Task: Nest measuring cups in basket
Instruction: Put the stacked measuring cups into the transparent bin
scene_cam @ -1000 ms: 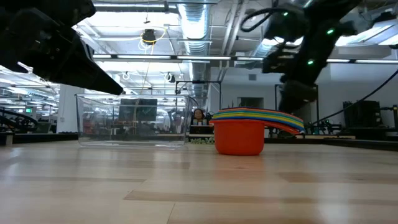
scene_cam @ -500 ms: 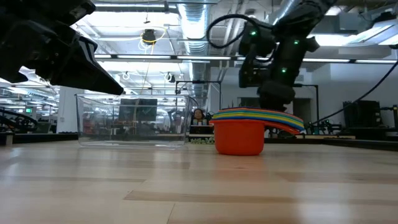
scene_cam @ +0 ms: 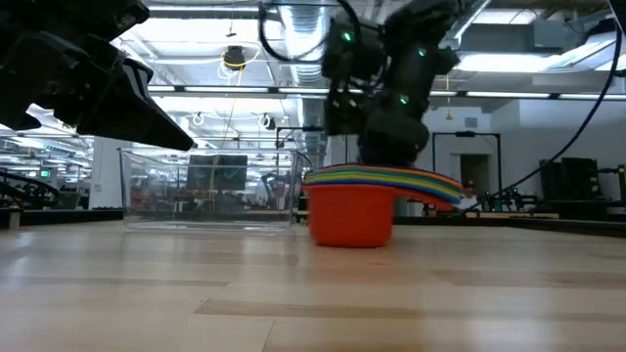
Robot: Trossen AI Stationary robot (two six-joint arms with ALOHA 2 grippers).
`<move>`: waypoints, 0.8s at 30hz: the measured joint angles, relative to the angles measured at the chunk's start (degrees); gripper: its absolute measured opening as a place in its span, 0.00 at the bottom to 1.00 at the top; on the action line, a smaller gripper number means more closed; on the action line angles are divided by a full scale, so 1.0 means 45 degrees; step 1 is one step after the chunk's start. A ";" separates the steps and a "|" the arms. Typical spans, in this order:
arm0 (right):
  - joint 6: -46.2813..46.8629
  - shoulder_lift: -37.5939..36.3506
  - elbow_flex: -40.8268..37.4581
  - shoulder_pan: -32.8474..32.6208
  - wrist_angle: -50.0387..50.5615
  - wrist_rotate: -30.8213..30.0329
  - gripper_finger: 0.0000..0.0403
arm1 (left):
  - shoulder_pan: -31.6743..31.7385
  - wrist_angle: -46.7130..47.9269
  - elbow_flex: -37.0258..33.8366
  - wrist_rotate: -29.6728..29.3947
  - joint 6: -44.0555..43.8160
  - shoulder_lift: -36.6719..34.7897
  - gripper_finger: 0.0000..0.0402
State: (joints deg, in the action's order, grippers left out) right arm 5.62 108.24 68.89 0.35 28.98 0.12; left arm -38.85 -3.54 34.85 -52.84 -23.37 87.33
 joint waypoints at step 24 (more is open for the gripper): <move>-0.2346 -0.0899 0.3044 -0.3284 0.2021 -0.2906 0.17 | -0.0001 0.0124 0.0005 0.0368 -0.0652 0.0000 0.00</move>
State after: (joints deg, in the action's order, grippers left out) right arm -4.94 104.20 82.58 -14.43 38.08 -12.96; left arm -38.85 -2.98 34.87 -51.18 -26.31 87.33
